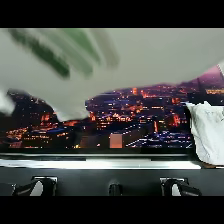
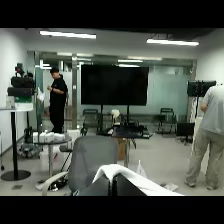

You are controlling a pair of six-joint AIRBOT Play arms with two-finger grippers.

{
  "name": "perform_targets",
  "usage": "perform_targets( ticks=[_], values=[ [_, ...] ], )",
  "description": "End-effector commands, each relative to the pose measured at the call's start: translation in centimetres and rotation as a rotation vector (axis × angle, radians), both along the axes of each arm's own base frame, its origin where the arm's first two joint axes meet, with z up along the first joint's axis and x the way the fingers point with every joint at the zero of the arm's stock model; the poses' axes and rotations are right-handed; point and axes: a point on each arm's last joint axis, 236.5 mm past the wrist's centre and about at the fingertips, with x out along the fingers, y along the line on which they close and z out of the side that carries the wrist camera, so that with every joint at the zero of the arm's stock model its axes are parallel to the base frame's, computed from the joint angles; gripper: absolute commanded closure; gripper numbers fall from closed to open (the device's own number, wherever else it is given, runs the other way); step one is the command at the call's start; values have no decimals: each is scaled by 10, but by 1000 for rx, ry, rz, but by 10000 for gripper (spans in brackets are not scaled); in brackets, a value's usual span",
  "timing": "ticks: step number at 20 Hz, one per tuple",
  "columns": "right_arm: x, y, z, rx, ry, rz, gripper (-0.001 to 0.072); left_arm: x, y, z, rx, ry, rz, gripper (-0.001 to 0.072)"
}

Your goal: Fold the shirts.

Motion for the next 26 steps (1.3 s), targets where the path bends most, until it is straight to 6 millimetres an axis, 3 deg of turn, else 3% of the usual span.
perform_targets(
  ticks=[1,3,4,5,6,7,10,13,14,16,18,20,23,26],
  values=[
    [-7,-4,-3,48,22,-17,671,-10,-4,7,-26,-26,-13,665],
    [4,-9,-18,105,88,-18,672,1,-2,-1,-30,13,-18,666],
    [17,-11,-38,119,176,-13,672,15,1,-14,-29,77,-23,666],
    [34,-12,-67,123,295,-4,672,35,5,-36,-28,172,-26,666],
    [55,-15,-106,129,456,3,672,62,11,-70,-32,314,-39,666],
    [77,-20,-150,139,627,10,672,90,17,-109,-45,467,-61,666],
    [132,-35,-305,212,1189,54,673,173,33,-254,-110,932,-153,666],
    [178,-32,-447,254,1531,61,672,228,26,-415,-180,1282,-234,666],
    [201,-26,-481,252,1556,65,672,245,23,-465,-213,1355,-240,666],
    [243,-14,-536,307,1555,42,672,271,19,-543,-266,1461,-237,665],
    [281,-13,-564,396,1469,-17,672,290,18,-594,-301,1527,-239,665],
    [316,-18,-565,436,1334,-36,672,311,20,-615,-308,1526,-238,665],
    [356,-33,-538,439,1123,-64,672,357,32,-603,-292,1389,-193,665],
    [368,-36,-520,435,1061,-64,671,385,41,-566,-270,1267,-171,665]
  ],
)
